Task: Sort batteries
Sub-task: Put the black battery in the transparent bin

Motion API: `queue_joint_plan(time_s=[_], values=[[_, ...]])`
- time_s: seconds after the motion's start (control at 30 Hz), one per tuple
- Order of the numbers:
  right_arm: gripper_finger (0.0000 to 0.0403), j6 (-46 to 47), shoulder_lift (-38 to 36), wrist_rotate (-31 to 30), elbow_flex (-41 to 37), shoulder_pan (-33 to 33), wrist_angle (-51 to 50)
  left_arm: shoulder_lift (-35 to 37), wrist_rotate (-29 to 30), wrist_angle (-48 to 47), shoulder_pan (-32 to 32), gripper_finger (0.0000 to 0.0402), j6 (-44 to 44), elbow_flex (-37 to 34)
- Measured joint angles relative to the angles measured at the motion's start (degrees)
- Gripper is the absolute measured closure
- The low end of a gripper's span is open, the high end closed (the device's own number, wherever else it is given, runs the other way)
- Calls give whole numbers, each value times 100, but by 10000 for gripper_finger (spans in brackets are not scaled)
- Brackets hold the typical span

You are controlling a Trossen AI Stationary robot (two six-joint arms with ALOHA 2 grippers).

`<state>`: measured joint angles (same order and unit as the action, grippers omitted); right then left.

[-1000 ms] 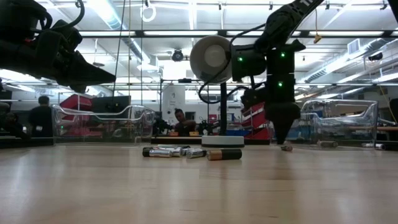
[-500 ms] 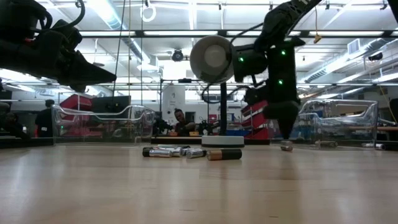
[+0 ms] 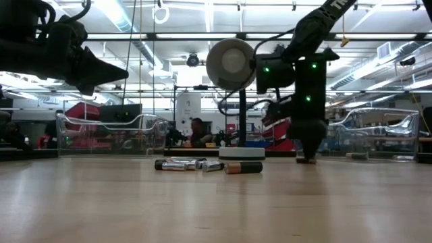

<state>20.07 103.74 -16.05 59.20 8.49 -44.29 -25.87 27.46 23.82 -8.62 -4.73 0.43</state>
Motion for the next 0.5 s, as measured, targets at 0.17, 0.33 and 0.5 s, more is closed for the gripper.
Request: queue_joint_plan(time_s=[0.17,0.33,0.5], values=[[403,181,-123,27,291,-6,-39,0,0,28,0,400,0,0],[403,305,-140,104,715,17,-471,0,0,50,0,400,0,0],[394,-370,-144,938,730,26,-357,0,0,50,0,400,-2,0]])
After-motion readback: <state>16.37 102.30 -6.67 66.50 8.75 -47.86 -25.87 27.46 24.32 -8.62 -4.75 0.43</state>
